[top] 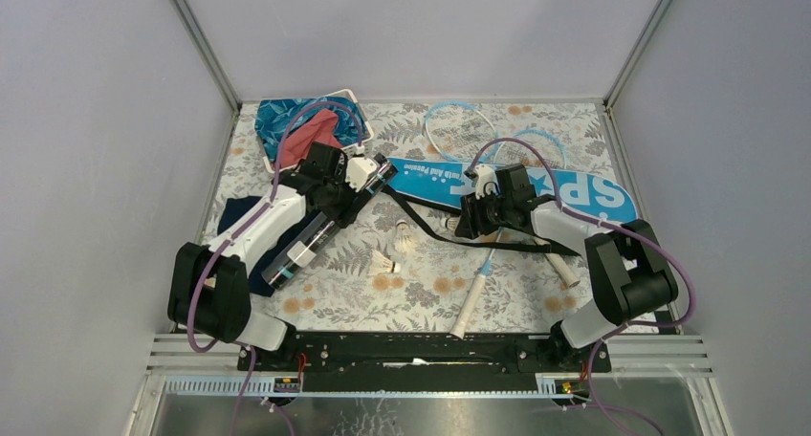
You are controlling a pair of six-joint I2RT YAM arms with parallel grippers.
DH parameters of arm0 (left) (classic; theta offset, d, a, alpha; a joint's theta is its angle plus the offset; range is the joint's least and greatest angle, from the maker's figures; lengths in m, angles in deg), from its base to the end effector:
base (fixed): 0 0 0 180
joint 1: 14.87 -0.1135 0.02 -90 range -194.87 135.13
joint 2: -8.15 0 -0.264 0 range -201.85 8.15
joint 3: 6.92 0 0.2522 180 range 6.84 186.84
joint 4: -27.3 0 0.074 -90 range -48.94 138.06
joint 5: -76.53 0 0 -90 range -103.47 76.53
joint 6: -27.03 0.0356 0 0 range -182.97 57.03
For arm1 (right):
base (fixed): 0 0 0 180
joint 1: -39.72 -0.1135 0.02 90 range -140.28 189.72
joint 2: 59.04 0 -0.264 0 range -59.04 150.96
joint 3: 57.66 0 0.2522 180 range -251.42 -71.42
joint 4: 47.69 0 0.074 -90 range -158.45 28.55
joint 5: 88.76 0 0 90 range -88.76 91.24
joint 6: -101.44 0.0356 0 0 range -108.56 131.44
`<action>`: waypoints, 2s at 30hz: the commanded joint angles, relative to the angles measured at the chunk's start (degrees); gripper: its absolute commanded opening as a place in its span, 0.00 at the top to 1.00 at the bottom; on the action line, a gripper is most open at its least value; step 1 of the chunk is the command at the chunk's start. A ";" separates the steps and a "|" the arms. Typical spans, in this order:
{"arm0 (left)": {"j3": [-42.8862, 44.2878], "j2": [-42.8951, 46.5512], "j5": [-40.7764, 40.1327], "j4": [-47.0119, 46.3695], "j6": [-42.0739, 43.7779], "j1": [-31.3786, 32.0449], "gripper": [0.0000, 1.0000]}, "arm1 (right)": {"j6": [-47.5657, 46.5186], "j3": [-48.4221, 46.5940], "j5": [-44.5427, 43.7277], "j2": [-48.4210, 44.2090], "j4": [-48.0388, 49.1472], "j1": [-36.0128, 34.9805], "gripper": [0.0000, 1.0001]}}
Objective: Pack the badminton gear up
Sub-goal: Pick up the shuttlecock at the center of the board, then place the shuttlecock at the shuttle tube.
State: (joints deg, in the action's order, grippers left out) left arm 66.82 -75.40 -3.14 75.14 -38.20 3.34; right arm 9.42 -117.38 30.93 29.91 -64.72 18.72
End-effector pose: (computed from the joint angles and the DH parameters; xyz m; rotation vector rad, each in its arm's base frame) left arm 0.2803 -0.0989 0.2408 1.0011 2.3594 -0.1887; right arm 0.2810 0.1268 0.1785 -0.7177 2.2648 0.7740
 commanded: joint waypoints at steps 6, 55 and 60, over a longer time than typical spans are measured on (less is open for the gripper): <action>-0.46 1.99 2.11 -4.07 1.88 -0.30 0.82 | 6.25 -1.10 0.86 3.47 8.00 -0.63 0.54; -3.65 10.38 25.47 1.04 21.85 6.16 0.85 | -30.45 -26.56 23.04 -11.16 -31.67 -2.66 1.00; -2.45 9.29 26.20 1.06 20.59 6.99 0.87 | -30.09 -27.44 23.20 -10.27 -31.72 -5.07 1.00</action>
State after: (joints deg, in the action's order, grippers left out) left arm 61.88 -65.41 20.27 77.46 -16.45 9.49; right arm -20.05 -141.84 51.91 19.02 -95.75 15.69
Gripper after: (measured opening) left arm 0.707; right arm 0.017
